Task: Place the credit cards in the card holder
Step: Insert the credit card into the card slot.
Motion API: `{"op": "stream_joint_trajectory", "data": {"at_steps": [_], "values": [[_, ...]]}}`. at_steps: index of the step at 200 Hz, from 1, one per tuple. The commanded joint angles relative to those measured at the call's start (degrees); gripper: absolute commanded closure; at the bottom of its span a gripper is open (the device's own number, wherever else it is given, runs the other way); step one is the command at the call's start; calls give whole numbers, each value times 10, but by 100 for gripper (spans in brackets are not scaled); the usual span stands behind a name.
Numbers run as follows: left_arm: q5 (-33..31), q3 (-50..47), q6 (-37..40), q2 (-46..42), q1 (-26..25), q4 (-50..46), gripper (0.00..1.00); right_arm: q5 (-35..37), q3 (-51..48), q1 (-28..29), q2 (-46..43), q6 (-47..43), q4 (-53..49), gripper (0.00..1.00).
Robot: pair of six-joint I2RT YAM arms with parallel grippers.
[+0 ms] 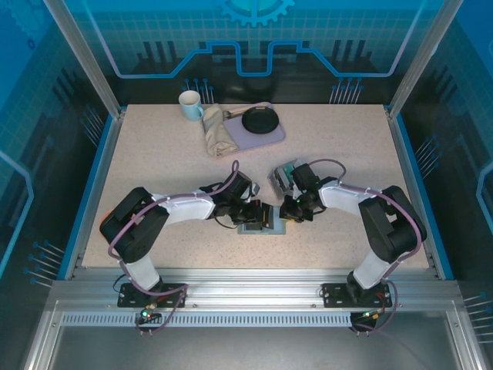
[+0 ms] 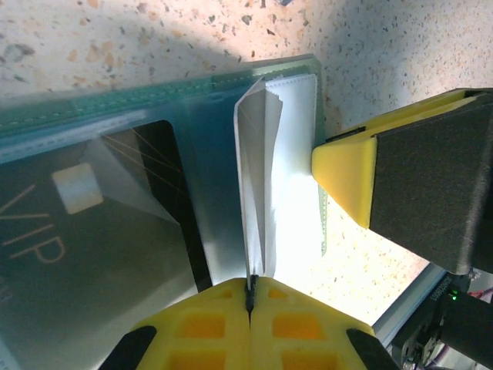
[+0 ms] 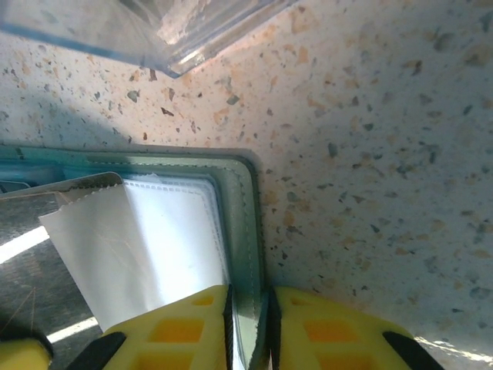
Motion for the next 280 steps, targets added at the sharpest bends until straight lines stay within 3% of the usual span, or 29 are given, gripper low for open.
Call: {"op": "stream_joint_trajectory", "data": {"at_steps": [1, 44, 169, 229, 280], "values": [[23, 11, 9, 21, -2, -24, 96, -31, -24, 4, 28, 7, 12, 80], [54, 6, -4, 36, -3, -2, 96, -32, -25, 1, 26, 6, 11, 81], [74, -8, 79, -2, 27, -74, 100, -35, -21, -5, 30, -3, 5, 81], [120, -6, 65, 19, 28, -41, 100, -41, -15, -4, 36, -2, 8, 81], [124, 9, 55, 41, 17, -34, 100, -44, -12, -3, 39, -2, 7, 81]]}}
